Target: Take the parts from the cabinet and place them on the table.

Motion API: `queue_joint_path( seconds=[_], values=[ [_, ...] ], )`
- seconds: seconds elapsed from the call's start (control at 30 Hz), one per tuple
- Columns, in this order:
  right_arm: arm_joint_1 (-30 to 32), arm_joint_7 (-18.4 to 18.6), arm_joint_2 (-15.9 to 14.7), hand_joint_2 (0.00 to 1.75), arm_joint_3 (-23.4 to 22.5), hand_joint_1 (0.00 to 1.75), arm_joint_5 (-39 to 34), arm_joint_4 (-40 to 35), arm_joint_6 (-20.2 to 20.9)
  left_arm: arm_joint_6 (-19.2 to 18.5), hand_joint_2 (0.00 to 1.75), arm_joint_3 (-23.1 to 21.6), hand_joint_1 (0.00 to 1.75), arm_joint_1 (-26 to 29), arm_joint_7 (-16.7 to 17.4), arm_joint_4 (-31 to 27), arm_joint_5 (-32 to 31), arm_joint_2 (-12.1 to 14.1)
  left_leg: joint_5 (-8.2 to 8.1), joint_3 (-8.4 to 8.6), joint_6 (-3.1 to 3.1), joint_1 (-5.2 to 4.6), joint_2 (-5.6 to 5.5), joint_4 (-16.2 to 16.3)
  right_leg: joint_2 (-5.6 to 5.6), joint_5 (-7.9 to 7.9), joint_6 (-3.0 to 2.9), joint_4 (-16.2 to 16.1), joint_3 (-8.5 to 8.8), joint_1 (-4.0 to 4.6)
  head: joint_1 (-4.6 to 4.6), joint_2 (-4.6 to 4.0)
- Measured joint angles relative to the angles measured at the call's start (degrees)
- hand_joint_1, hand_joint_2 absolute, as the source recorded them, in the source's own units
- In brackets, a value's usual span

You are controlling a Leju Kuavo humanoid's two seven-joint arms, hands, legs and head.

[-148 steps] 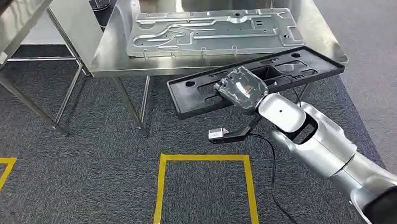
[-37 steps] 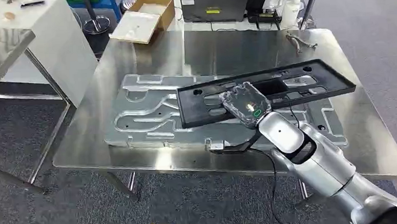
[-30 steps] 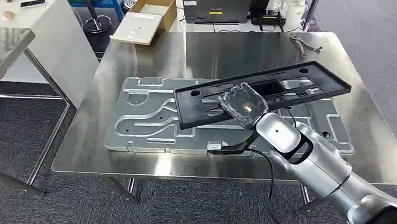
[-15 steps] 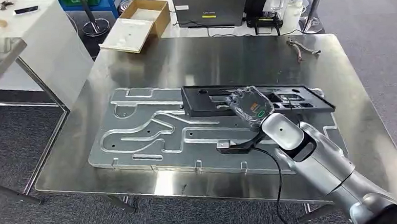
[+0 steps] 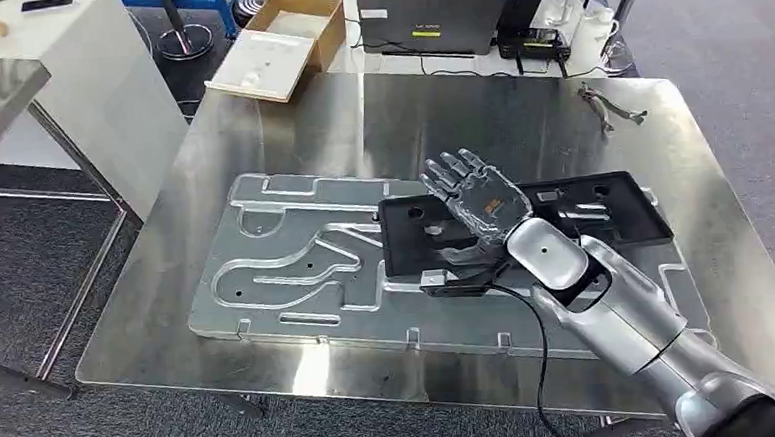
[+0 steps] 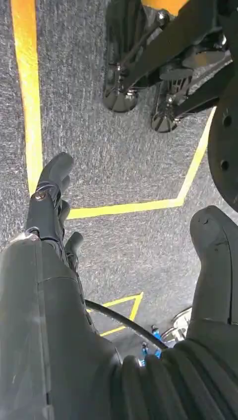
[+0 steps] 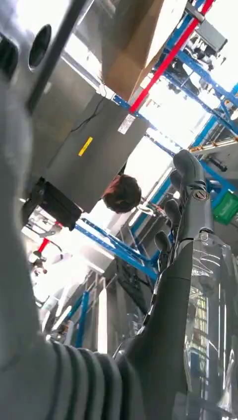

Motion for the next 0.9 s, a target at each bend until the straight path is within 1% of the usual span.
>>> queue_joint_path(
  seconds=[0.1,0.17,0.8,0.83,0.9],
  values=[
    [-0.04,0.0,0.0,0.0,0.0,0.0,0.0,0.02,0.0,0.0,1.75,0.04,0.0,0.0,0.0,0.0,0.0,-0.07,-0.05,0.0,0.1,-0.05,-0.04,0.01,-0.07,0.02,0.16,-0.09,0.05,-0.03,0.0,0.0],
    [-0.04,0.0,0.0,0.0,0.0,0.0,0.02,0.02,0.0,0.0,1.75,0.07,0.0,0.0,0.0,0.0,0.0,-0.07,-0.06,0.01,0.21,-0.09,-0.04,0.02,-0.07,0.03,0.67,-0.12,0.07,-0.1,0.0,0.0],
    [-0.04,0.0,0.0,0.0,0.0,0.0,0.0,0.04,0.0,0.0,1.75,0.09,0.0,0.01,0.0,0.0,0.0,-0.07,-0.02,0.23,0.27,-0.09,-0.02,0.0,-0.09,0.04,0.74,-0.11,0.24,-0.04,0.0,0.0],
    [-0.03,0.0,0.0,0.0,0.0,0.0,0.0,0.04,0.0,-0.02,0.0,0.09,0.0,0.01,0.0,0.0,0.0,-0.07,-0.02,0.24,0.27,-0.08,-0.02,0.0,-0.09,0.04,0.74,-0.1,0.24,-0.05,0.0,0.0],
    [-0.04,0.0,0.0,0.0,0.0,0.0,0.02,0.04,0.0,0.0,0.0,0.09,0.0,0.01,0.0,0.0,0.0,-0.07,-0.02,0.23,0.27,-0.08,-0.02,0.0,-0.09,0.04,0.74,-0.1,0.25,-0.05,0.0,0.0]
  ],
)
